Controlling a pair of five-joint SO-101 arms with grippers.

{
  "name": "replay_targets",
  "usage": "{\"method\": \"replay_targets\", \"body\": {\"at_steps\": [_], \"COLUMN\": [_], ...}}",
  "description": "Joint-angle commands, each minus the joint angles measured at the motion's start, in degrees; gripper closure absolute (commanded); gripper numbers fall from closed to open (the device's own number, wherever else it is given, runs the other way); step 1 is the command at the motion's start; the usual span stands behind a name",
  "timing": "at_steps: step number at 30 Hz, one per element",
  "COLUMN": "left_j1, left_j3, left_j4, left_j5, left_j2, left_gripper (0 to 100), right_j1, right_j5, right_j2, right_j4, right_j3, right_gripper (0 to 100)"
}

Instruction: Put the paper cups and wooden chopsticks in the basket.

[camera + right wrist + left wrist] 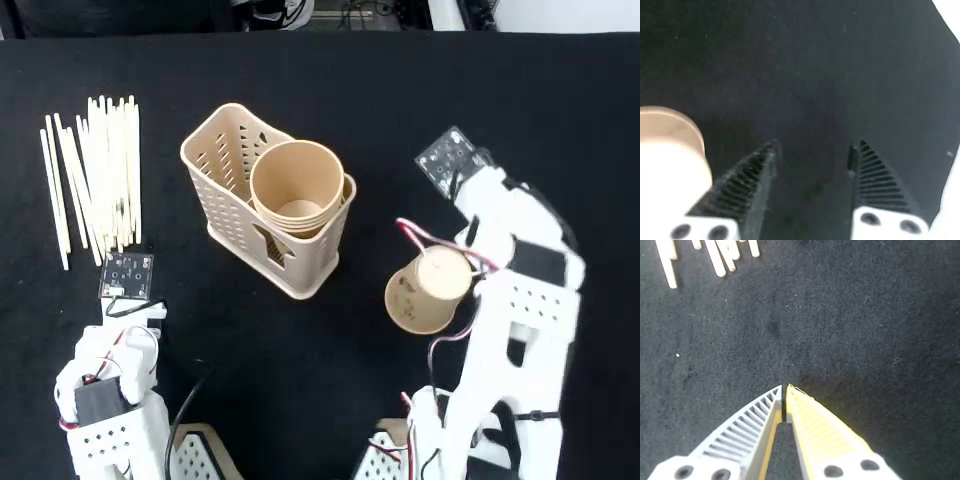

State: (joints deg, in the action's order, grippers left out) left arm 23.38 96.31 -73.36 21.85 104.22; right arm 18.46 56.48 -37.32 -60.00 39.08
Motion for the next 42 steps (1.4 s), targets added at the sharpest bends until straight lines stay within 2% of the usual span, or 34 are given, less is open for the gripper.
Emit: {"method": "replay_targets", "body": {"at_steps": [1,5,9,15,22,27,29,36,42], "left_j1": [-0.22,-0.22,-0.22,-0.22,-0.22,-0.22,-0.22,-0.22,-0.22], "left_j3": [1.01,1.01,1.01,1.01,1.01,1.01,1.01,1.01,1.01], "left_j4": [-0.26,-0.26,-0.26,-0.26,-0.26,-0.26,-0.26,-0.26,-0.26], "left_j5": [0.26,0.26,0.26,0.26,0.26,0.26,0.26,0.26,0.26], "left_j2": [0.09,0.09,0.09,0.09,0.09,0.09,0.09,0.09,0.09], "left_gripper": [97,97,97,97,97,97,97,97,97], "right_j1": [-2.90,-6.33,-7.12,-5.98,0.62,2.64,2.46,-1.49,-7.12], "right_j5": [-0.53,1.93,4.22,3.87,3.69,-0.79,-1.05,1.67,6.51], "right_j2": [0.13,0.22,0.75,5.67,13.76,19.03,20.00,16.75,10.07], "right_j4": [-14.07,-22.77,-23.74,-17.14,-2.20,5.98,3.43,-18.46,-26.64], "right_j3": [-10.15,-12.18,-9.89,-6.81,-7.08,-7.52,-9.27,-18.33,-14.81], "right_gripper": [76.2,76.2,76.2,76.2,76.2,76.2,76.2,76.2,76.2]}}
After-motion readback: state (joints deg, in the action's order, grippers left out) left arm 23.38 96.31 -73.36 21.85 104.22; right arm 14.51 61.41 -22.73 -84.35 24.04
